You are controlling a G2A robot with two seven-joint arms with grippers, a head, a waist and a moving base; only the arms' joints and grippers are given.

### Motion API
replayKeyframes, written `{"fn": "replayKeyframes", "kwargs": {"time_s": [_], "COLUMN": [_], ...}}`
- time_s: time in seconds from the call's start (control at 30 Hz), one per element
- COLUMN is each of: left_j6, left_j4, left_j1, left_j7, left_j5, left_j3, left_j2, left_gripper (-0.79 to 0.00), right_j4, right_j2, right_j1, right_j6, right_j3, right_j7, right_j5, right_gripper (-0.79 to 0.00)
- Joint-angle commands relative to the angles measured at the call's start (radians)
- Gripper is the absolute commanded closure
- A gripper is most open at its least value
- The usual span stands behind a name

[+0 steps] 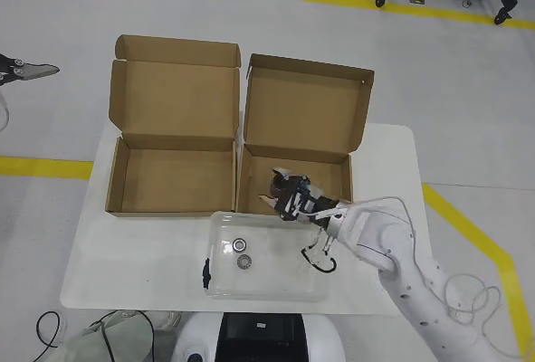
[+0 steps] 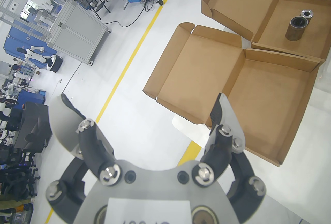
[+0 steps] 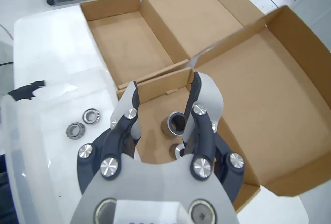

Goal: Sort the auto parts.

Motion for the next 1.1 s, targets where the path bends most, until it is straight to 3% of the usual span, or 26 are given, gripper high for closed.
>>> {"fn": "replayKeyframes", "kwargs": {"time_s": [0.0, 0.23, 0.53, 0.8, 1.07], "left_j6": [0.000, 0.000, 0.000, 0.000, 0.000], "left_j4": [0.000, 0.000, 0.000, 0.000, 0.000], "left_j1": [0.000, 0.000, 0.000, 0.000, 0.000], "left_j7": [0.000, 0.000, 0.000, 0.000, 0.000], "left_j5": [0.000, 0.000, 0.000, 0.000, 0.000], "left_j3": [0.000, 0.000, 0.000, 0.000, 0.000], "left_j2": [0.000, 0.000, 0.000, 0.000, 0.000], "left_gripper": [-0.785, -0.785, -0.785, -0.785, -0.785], "right_j4": [-0.001, 0.015, 0.076, 0.107, 0.186], "right_j2": [-0.001, -0.003, 0.003, -0.005, -0.027], "right_j1": [-0.002, -0.015, -0.054, -0.012, 0.037], "right_j6": [-0.038, -0.136, -0.176, -0.212, -0.159], "right_j3": [-0.019, -0.070, -0.090, -0.157, -0.225], "right_j7": [-0.035, -0.108, -0.151, -0.010, 0.014], "right_j5": [0.005, 0.001, -0.011, -0.061, -0.080], "right_gripper": [-0.388, -0.440, -0.363, -0.372, -0.382]}}
